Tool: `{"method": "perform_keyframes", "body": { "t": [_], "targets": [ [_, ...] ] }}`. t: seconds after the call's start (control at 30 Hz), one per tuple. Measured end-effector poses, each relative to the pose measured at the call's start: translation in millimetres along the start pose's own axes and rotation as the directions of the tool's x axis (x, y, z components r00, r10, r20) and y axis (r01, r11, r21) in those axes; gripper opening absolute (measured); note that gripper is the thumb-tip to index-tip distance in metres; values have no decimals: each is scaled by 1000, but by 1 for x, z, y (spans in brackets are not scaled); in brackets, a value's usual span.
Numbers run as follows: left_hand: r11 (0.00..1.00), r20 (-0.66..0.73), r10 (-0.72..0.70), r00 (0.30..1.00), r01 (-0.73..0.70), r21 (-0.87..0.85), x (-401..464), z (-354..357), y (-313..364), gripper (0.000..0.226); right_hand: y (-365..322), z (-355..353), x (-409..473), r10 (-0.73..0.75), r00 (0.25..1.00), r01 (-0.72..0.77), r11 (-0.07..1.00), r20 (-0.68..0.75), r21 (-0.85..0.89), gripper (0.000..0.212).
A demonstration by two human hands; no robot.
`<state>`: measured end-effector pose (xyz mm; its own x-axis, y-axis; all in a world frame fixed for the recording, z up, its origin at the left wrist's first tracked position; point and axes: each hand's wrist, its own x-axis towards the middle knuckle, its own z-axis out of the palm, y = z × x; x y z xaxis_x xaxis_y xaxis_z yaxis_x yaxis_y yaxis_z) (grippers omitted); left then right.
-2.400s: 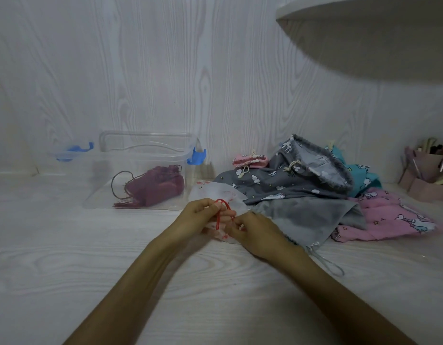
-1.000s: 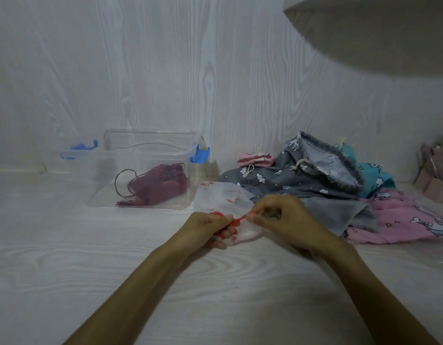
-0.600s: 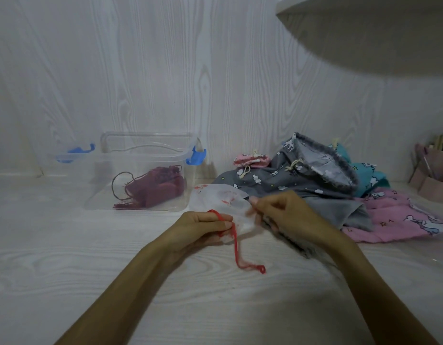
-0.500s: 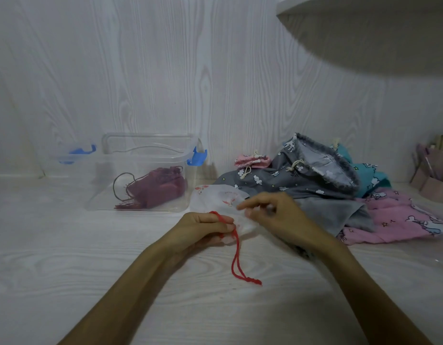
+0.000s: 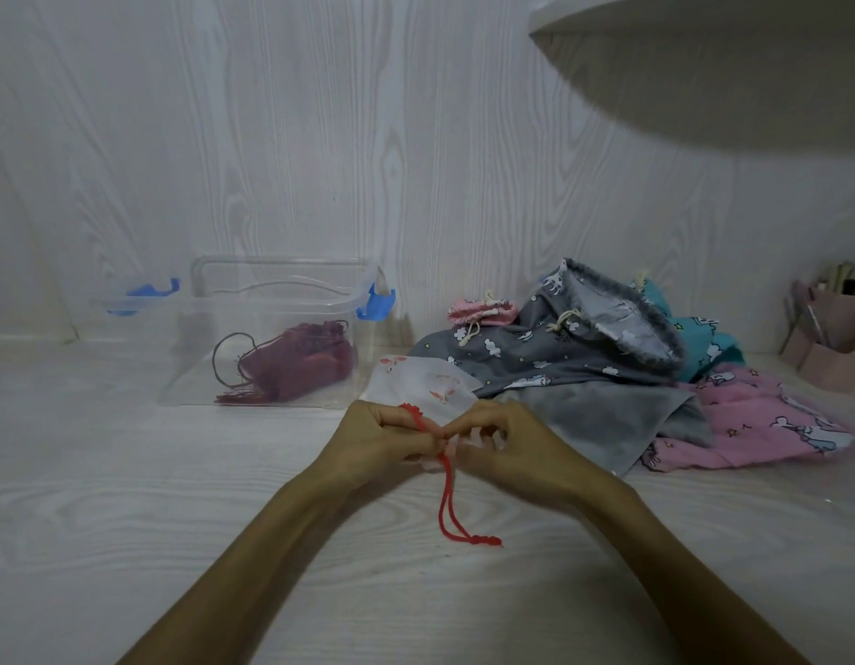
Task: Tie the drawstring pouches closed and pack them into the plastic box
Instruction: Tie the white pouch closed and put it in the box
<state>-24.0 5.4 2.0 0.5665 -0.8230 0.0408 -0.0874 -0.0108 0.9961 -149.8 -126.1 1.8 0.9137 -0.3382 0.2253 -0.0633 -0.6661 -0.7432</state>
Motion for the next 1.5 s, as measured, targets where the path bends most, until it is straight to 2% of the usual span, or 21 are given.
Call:
{"method": "perform_keyframes", "body": {
  "t": [0.13, 0.23, 0.3, 0.4, 0.43, 0.57, 0.7, 0.8, 0.83, 0.87, 0.9, 0.97, 1.03, 1.1, 1.17, 1.23, 1.27, 1.33, 1.4, 1.47, 1.5],
  "targets": [
    [994, -62, 52, 997, -57, -93, -4, 3, -2, 10, 0, 6, 2, -26, 992, 22, 999, -120, -31, 8],
    [994, -194, 96, 976, -106, -38, 0, 1, -7, 14, 0, 4, 3, -4, 989, 6, 1000, -150, 12, 3],
    [992, -247, 128, 960, -127, 22, 3, -1, -10, 16, 2, 2, 2, 34, 992, -26, 997, -118, 69, 3],
    [985, -211, 168, 963, -159, 60, 4, -2, -13, 18, 0, 2, 1, 110, 993, -113, 978, 29, 175, 18],
    [983, -204, 182, 962, -175, 49, 4, -1, -13, 18, 0, 1, 2, 149, 988, -153, 967, 35, 205, 22],
    [972, -184, 231, 955, -234, 6, 5, 1, -14, 20, 2, 4, 8, 255, 967, -245, 919, 7, 309, 5],
    [965, -161, 261, 952, -263, 13, 6, 3, -17, 21, 3, 11, 12, 205, 977, -210, 920, 52, 330, 15],
    [962, -151, 261, 954, -270, -45, 6, 5, -19, 20, 3, 16, 14, 230, 970, -189, 916, -75, 353, 15],
    [962, -141, 257, 956, -267, -56, 6, 5, -21, 18, 4, 19, 14, 229, 957, -172, 943, -180, 283, 12],
    [962, -131, 258, 957, -267, -60, 6, 4, -21, 17, 4, 20, 14, 192, 933, -163, 980, -303, 119, 8],
    [962, -121, 259, 958, -267, -52, 7, 4, -23, 16, 5, 21, 14, 107, 909, -168, 978, -403, -119, 5],
    [964, -103, 257, 961, -263, -39, 8, 2, -24, 15, 7, 17, 15, -139, 874, -158, 825, -466, -542, 6],
    [967, -94, 247, 965, -252, -47, 8, 0, -25, 14, 10, 5, 17, -292, 854, -125, 688, -431, -715, 5],
    [967, -88, 245, 966, -250, -49, 8, -2, -25, 14, 10, -14, 18, -252, 868, -199, 611, -427, -766, 6],
    [966, -82, 250, 965, -255, -50, 9, -2, -26, 14, 12, -34, 14, -63, 904, -310, 583, -422, -751, 23],
    [965, -75, 251, 965, -256, -62, 9, -1, -25, 14, 11, -50, 10, 154, 921, -370, 634, -357, -679, 44],
    [964, -77, 254, 964, -259, -60, 9, -1, -25, 14, 7, -53, 10, 177, 928, -350, 719, -328, -600, 48],
    [963, -80, 260, 962, -264, -46, 10, 0, -25, 14, -3, -47, 14, 93, 958, -208, 879, -273, -429, 40],
    [964, -81, 262, 962, -265, -32, 10, -1, -25, 14, -10, -30, 20, 54, 988, -106, 918, -144, -381, 29],
    [961, -82, 273, 959, -275, -19, 9, -1, -24, 15, -7, -12, 23, 58, 998, -53, 901, -1, -430, 27],
    [959, -90, 280, 956, -282, -16, 7, -1, -23, 15, -2, -5, 23, 53, 998, -38, 896, 23, -443, 24]
  ]
}}
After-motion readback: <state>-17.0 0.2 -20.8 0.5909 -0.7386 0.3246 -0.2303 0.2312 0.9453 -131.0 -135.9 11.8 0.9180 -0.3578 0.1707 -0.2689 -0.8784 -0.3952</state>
